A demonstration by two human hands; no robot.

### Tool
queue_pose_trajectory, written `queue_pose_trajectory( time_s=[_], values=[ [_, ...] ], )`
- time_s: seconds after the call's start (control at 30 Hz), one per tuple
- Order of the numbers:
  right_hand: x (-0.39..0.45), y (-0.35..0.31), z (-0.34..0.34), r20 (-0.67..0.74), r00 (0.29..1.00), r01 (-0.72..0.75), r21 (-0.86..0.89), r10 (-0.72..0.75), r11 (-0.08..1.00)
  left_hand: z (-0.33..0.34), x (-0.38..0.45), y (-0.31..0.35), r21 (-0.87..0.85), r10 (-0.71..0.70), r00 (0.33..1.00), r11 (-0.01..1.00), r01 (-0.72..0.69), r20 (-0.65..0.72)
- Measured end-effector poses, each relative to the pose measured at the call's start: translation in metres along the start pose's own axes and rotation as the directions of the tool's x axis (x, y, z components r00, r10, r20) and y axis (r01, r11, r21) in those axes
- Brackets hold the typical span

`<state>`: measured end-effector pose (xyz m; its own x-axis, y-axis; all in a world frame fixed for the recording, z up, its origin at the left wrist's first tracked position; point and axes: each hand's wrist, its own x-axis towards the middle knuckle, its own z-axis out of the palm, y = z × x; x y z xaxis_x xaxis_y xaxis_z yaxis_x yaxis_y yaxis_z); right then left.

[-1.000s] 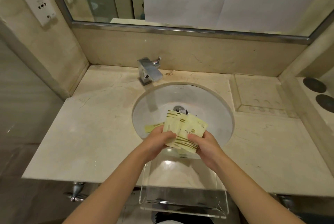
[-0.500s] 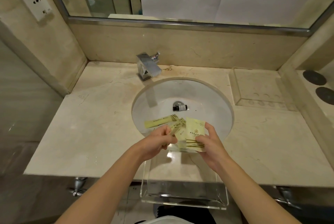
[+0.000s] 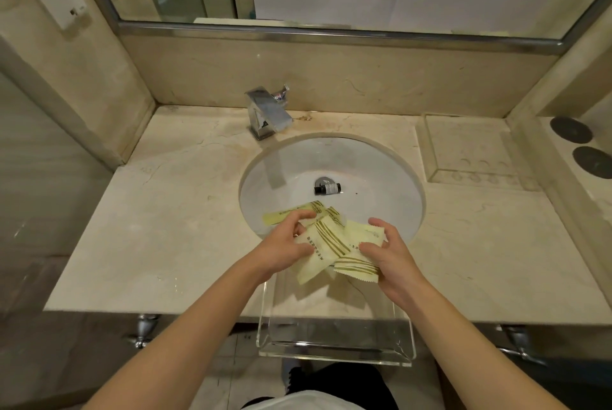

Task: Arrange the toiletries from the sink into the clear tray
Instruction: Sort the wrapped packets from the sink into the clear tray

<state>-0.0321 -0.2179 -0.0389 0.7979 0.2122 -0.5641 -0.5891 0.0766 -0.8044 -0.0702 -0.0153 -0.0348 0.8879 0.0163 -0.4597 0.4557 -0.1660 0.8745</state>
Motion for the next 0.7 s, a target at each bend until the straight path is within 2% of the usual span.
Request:
queue_pose_trajectory(
  time_s=[0.1, 0.2, 0.33, 0.43, 0.57, 0.7],
  values=[
    [0.001, 0.004, -0.003, 0.015, 1.000, 0.022, -0.097, -0.020, 0.995, 0.000, -0.003, 0.003, -0.001, -0.020, 1.000, 1.000, 0.020, 0.022],
    [0.003, 0.005, -0.006, -0.038, 0.999, 0.013, -0.135, -0.018, 0.991, 0.001, -0.003, 0.002, -0.061, -0.050, 0.999, 0.997, 0.051, 0.018],
    [0.005, 0.005, -0.010, -0.116, 0.993, 0.011, -0.174, -0.032, 0.985, 0.001, -0.002, -0.001, -0.172, -0.092, 0.992, 0.982, 0.075, -0.090],
    [0.004, 0.006, -0.014, -0.115, 0.992, 0.024, -0.228, -0.051, 0.973, -0.001, -0.001, -0.004, -0.140, -0.097, 0.980, 0.987, 0.074, -0.172],
    [0.002, 0.004, -0.019, -0.068, 0.996, 0.034, -0.253, -0.052, 0.967, -0.003, -0.003, -0.005, -0.049, -0.036, 0.995, 0.998, 0.031, -0.094],
    [0.000, 0.002, -0.026, 0.033, 0.999, 0.022, -0.376, -0.010, 0.926, -0.001, 0.002, -0.007, 0.084, -0.031, 0.984, 0.995, 0.046, -0.173]
  ],
)
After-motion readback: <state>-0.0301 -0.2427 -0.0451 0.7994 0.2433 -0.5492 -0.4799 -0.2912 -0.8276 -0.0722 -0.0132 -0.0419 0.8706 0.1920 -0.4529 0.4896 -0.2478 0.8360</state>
